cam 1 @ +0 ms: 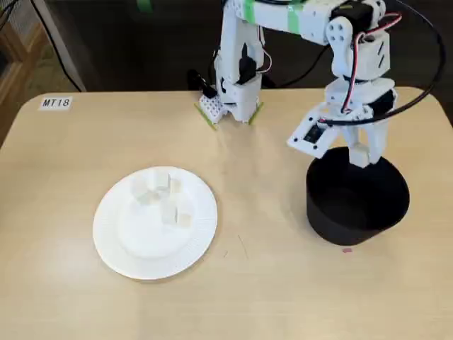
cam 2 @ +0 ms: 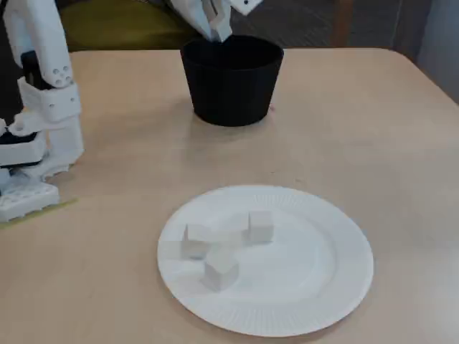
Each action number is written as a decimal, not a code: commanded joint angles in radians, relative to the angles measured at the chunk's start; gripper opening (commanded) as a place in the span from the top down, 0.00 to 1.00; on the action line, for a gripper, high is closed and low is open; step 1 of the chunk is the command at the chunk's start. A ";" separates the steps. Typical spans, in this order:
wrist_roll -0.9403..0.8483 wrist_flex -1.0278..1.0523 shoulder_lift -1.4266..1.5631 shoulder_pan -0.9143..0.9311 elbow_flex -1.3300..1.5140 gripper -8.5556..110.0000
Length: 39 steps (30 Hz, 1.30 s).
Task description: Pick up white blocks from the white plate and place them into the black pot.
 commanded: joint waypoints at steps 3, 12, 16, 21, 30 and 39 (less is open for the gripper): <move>-0.040 -0.038 -0.031 -0.018 -0.003 0.95; -0.041 -0.015 -0.032 -0.005 -0.009 0.82; -0.055 -0.009 -0.020 -0.002 -0.009 0.75; -0.049 0.012 -0.002 0.040 -0.009 0.86; -0.117 0.084 0.149 0.258 -0.011 0.95; -0.359 0.356 0.273 0.910 0.037 0.95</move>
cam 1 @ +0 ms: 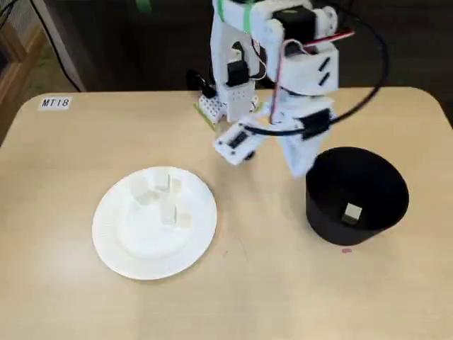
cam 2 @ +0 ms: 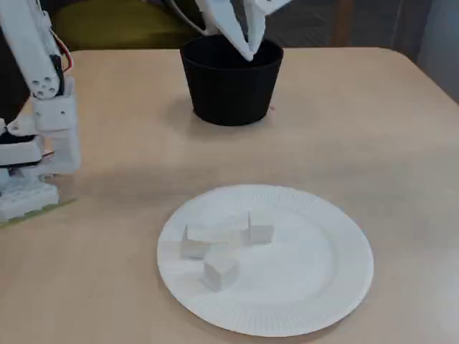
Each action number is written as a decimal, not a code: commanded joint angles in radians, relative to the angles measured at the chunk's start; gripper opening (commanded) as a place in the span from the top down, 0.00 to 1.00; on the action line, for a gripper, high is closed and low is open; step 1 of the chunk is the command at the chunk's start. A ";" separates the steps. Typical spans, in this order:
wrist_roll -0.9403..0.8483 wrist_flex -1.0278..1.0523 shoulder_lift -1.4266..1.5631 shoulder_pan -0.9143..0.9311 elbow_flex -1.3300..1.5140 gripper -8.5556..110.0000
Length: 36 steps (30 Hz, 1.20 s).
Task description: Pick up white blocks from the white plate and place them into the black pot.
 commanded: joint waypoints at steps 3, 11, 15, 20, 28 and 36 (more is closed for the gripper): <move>-0.064 -0.046 0.196 0.382 0.273 0.95; -0.066 -0.230 0.290 0.445 0.549 0.95; -0.124 -0.206 0.152 0.448 0.483 0.95; -0.173 -0.187 0.031 0.469 0.445 0.76; -0.167 -0.272 -0.035 0.463 0.433 0.66; -0.092 -0.325 -0.120 0.439 0.374 0.61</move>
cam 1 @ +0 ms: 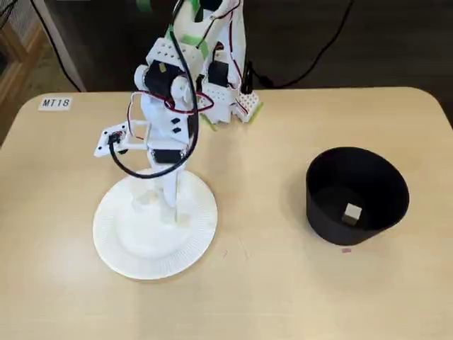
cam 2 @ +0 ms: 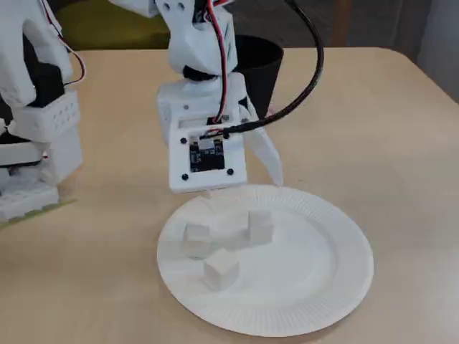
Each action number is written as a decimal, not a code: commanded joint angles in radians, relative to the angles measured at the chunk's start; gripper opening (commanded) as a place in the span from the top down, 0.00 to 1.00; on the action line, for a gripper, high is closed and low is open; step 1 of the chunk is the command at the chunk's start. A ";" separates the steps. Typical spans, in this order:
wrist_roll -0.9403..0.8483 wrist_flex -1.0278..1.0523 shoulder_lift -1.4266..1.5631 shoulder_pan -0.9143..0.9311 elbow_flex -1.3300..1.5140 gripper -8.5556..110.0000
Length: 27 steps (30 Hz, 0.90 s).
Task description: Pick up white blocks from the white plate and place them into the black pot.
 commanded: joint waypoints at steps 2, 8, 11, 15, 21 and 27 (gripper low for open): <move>0.011 -0.002 -0.067 -0.026 -0.098 0.61; 0.025 0.003 -0.186 -0.028 -0.163 0.57; 0.025 0.003 -0.227 -0.018 -0.186 0.55; 0.018 -0.006 -0.282 -0.017 -0.233 0.56; 0.011 -0.026 -0.336 -0.011 -0.279 0.59; 0.035 -0.100 -0.354 -0.002 -0.287 0.82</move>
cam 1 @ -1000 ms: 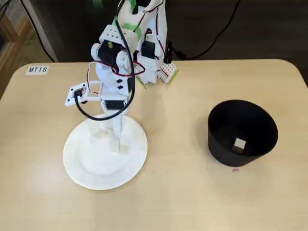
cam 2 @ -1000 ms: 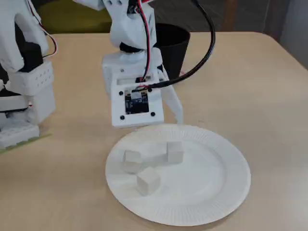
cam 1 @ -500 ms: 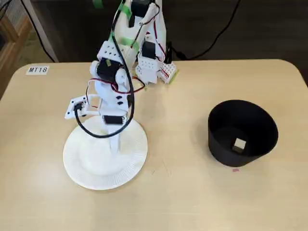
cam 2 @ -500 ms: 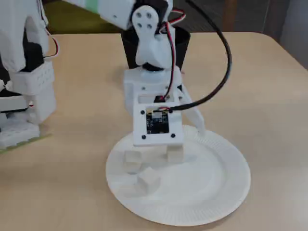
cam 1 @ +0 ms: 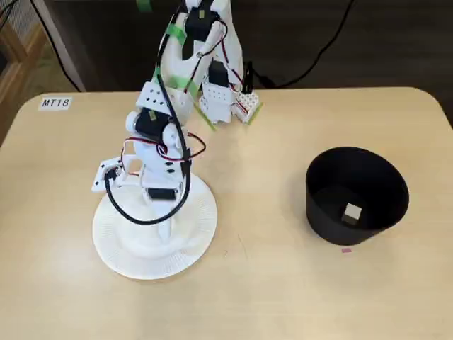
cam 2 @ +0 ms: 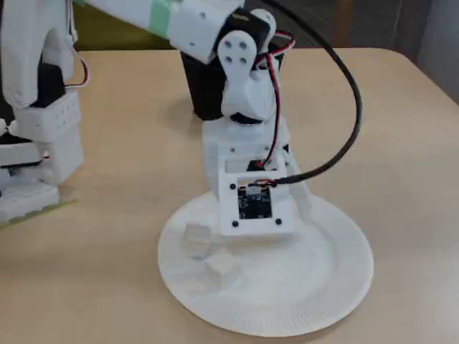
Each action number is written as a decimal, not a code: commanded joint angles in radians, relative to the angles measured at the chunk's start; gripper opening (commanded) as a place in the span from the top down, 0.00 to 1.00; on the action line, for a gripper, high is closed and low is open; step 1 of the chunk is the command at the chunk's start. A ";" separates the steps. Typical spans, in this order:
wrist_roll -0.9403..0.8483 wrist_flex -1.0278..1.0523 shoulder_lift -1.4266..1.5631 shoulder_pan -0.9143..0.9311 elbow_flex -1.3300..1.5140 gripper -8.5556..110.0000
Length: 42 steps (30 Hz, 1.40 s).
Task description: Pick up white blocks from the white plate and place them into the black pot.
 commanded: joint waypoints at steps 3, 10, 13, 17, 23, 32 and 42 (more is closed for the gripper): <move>0.044 -0.044 -0.003 0.029 -0.046 0.95; 0.038 -0.043 -0.006 0.032 -0.046 0.95; 0.044 -0.044 0.023 0.038 -0.046 0.95; 0.089 -0.074 0.141 0.060 -0.063 0.95; 0.256 -0.124 0.373 0.038 -0.078 0.95; 0.486 -0.172 0.765 -0.239 -0.078 0.95; 0.268 -0.299 0.749 -0.890 -0.063 0.95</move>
